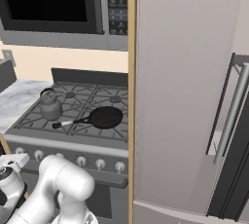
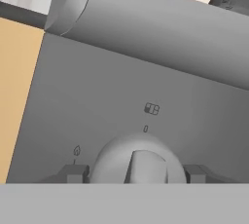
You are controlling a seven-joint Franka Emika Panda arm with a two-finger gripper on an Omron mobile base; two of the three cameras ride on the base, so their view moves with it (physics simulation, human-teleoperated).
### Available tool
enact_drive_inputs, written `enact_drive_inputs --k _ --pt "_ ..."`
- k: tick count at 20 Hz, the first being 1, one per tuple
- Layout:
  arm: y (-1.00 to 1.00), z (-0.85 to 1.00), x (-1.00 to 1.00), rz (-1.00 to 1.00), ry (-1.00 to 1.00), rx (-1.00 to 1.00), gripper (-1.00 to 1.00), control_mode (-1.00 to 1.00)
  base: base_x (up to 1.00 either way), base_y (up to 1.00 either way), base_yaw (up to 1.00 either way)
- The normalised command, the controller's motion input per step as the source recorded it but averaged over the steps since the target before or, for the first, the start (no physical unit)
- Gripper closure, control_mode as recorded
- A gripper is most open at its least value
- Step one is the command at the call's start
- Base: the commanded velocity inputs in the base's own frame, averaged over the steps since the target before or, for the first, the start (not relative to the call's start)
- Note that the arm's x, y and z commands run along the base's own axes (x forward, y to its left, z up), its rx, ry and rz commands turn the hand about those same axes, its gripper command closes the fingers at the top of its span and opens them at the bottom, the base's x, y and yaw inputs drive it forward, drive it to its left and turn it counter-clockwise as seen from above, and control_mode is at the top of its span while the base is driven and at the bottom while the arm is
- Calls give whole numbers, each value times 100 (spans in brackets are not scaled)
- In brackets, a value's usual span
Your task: Pick the kettle from the counter and place it on a stove burner. Then turn the burner on.
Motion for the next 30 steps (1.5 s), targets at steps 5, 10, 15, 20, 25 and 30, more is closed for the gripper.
enact_drive_inputs --k 5,10,15,20,25,30 --pt "0 0 0 0 0 0 100 -100 0 0 0" --pt "0 0 0 1 0 -1 100 -100 0 0 0" --pt "13 -16 0 15 3 -12 100 -100 0 0 0" --pt "18 -37 0 29 10 -21 100 -100 0 0 0" --pt "13 -53 0 38 14 -26 100 -100 0 0 0" --pt "10 -58 0 43 23 -27 100 -100 0 0 0"
